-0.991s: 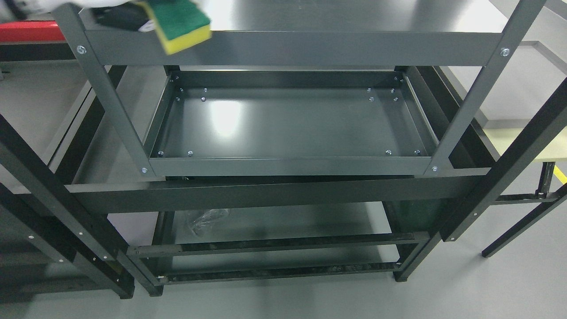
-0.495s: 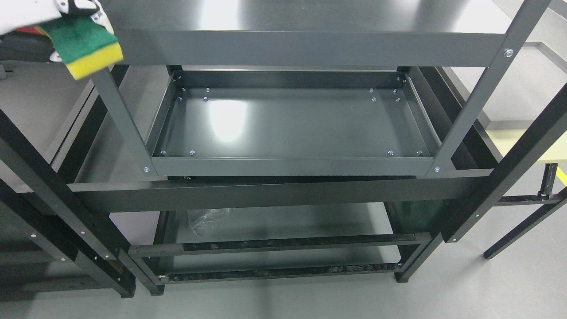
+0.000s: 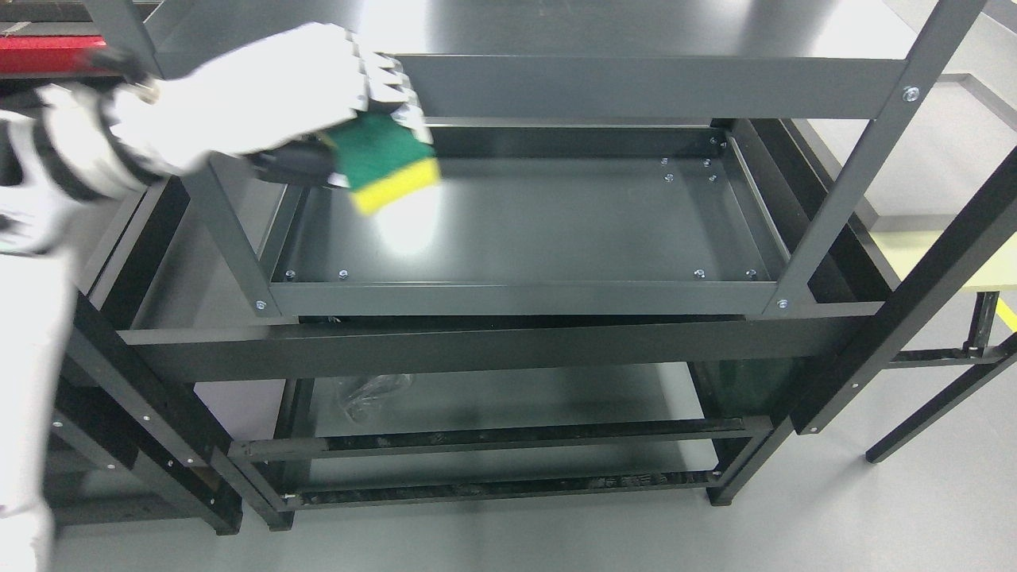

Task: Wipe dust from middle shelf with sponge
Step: 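Withdraw the left hand holding the sponge down out of the shelf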

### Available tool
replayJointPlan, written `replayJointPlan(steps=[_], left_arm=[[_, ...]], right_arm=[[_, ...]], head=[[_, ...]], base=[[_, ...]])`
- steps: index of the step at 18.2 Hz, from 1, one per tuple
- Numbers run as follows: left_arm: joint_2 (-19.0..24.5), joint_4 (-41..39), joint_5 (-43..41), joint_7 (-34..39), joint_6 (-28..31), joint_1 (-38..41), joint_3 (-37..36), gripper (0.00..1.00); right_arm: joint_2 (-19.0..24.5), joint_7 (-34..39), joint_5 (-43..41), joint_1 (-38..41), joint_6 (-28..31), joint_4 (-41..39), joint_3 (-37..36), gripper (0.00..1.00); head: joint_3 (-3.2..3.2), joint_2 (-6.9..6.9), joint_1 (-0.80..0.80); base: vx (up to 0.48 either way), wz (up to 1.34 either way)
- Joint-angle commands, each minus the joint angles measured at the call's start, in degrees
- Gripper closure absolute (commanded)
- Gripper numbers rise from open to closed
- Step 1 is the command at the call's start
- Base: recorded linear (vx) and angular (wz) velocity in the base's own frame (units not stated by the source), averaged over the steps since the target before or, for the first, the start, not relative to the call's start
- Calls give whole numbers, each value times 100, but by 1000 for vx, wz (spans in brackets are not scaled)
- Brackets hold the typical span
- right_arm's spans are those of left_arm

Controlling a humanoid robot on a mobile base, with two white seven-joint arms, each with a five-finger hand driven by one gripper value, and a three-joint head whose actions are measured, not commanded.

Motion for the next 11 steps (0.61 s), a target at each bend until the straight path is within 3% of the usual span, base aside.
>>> replayJointPlan(steps=[1, 4, 6, 9, 11], left_arm=[[-1920, 381, -518, 1712, 4, 817, -2660, 95], [-1920, 908, -361, 2593, 4, 1221, -2803, 95], [-1920, 1050, 235, 2937, 414, 1904, -2619, 94], [-1920, 1041, 449, 3297, 1135, 2732, -1760, 92], [-1920, 1050, 484, 3927, 1731, 3058, -822, 88]], right_arm=[[-100, 3, 0, 0, 31, -100, 8, 0], [-100, 3, 0, 0, 31, -100, 0, 0], [-100, 3, 0, 0, 31, -100, 0, 0], [-100, 3, 0, 0, 31, -100, 0, 0], [-100, 3, 0, 0, 31, -100, 0, 0]], head=[[0, 0, 0], [0, 0, 0], [0, 0, 0], [0, -2, 0], [0, -3, 0]], base=[[0, -16], [0, 0], [0, 0], [0, 0], [0, 0]])
